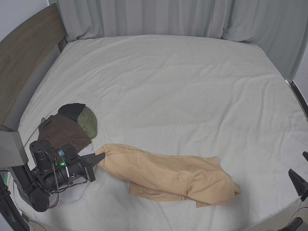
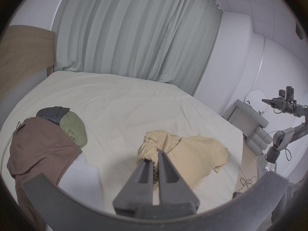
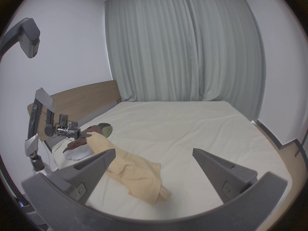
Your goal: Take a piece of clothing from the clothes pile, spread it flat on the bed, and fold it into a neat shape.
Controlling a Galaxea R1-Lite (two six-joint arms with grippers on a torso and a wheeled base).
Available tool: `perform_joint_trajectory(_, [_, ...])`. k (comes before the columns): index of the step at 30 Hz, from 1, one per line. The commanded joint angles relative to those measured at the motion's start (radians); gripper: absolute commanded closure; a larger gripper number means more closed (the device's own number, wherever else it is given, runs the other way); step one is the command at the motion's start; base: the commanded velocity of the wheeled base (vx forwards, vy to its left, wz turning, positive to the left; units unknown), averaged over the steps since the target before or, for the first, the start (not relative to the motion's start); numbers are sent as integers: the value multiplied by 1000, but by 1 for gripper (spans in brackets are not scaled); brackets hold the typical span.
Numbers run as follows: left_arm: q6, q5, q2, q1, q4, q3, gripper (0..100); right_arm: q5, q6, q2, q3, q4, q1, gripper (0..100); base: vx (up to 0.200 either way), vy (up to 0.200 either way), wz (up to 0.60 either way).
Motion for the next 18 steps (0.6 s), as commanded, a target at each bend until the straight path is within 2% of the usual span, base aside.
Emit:
perform_joint_trajectory(1, [0, 1, -1, -2, -2, 0, 100, 57, -8, 134, -13, -2, 2, 0, 0, 0, 0])
perform_joint_trajectory(8, [0, 1, -3, -2, -2, -1, 100, 130, -9, 226, -51, -4, 4, 0, 0, 0, 0])
perform_joint_trajectory(11, [0, 1, -1, -4, -2, 0, 100, 153, -9, 269, -59, -4, 36, 0, 0, 0, 0])
perform_joint_trajectory(16, [0, 1, -1, -4, -2, -4, 100, 153, -11, 317, -63, -6, 77, 0, 0, 0, 0])
perform_joint_trajectory(18, [0, 1, 0, -8, -2, 2, 100, 153, -11, 375, -114, -9, 106, 0, 0, 0, 0])
